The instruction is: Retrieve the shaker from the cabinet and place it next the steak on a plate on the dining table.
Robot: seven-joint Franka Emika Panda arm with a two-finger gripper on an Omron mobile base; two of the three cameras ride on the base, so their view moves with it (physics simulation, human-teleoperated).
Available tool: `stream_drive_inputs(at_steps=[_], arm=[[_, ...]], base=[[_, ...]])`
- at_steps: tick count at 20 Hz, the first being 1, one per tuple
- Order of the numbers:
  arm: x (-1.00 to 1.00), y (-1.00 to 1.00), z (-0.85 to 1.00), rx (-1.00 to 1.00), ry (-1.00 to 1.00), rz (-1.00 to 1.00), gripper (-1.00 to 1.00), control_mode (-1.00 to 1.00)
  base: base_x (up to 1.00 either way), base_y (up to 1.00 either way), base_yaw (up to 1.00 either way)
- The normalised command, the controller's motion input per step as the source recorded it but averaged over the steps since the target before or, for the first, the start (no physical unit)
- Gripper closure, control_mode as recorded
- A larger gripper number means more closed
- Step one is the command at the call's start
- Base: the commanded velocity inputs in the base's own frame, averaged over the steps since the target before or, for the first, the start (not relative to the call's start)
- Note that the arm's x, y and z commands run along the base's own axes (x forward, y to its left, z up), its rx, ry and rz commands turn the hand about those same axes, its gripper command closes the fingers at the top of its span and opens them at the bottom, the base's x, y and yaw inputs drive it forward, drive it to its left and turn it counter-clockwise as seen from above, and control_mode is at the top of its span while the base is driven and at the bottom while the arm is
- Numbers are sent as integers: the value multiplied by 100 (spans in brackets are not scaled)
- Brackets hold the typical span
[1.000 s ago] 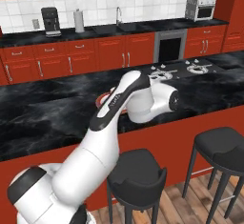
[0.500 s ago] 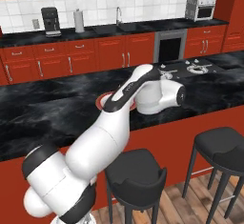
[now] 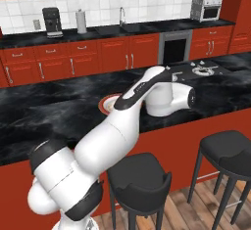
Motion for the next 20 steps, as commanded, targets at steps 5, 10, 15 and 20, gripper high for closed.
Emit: stream_drive_inputs(at_steps=[5,10,15,20], arm=[[7,0,-13,-6,-1,1,100,-100],[18,3,-13,-4,0,0,100,-100],[15,14,-15,0,0,0,100,-100],[2,3,-10,2,0,0,100,-100]], base=[[0,0,0],[0,0,0],[0,0,0],[0,0,0]])
